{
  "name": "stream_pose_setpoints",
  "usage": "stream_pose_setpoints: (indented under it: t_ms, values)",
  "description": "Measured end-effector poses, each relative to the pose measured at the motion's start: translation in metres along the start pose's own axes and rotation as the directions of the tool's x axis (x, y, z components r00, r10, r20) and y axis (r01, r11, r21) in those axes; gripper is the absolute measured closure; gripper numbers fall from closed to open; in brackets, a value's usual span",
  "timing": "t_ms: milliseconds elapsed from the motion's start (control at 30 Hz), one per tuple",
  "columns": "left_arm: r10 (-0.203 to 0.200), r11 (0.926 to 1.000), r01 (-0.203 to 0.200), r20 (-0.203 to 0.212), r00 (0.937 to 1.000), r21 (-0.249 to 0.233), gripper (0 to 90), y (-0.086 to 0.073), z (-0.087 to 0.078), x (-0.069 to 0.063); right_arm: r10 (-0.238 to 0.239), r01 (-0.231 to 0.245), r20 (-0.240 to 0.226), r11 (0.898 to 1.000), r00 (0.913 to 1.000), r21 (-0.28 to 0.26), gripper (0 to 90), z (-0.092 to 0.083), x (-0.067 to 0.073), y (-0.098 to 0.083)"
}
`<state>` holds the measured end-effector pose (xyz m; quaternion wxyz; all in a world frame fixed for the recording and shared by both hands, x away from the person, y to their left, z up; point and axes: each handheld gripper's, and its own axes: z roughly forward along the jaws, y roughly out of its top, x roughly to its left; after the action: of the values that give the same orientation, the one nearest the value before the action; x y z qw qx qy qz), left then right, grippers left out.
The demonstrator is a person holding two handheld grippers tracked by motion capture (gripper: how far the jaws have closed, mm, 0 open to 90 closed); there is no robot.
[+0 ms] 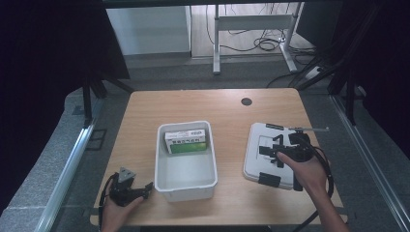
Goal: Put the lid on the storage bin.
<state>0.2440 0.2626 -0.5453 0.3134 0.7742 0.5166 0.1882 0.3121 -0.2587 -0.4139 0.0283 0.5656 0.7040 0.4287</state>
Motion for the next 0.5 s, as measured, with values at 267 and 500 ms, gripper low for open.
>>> stream_pose_setpoints:
  t_ms: [267, 500]
  values:
    - [0.000, 1.0000, 0.000, 0.000, 1.0000, 0.000, 11.9, 0.000, 0.000, 0.000, 0.015, -0.015, 0.027, 1.000, 0.9995, -0.018, 32.4, 0.001, -0.003, 0.017]
    - [-0.001, 1.0000, 0.001, 0.000, 1.0000, 0.000, 11.9, 0.000, 0.000, 0.000, 0.020, -0.020, 0.063, 1.000, 0.9978, -0.002, 33.1, 0.006, -0.007, 0.030]
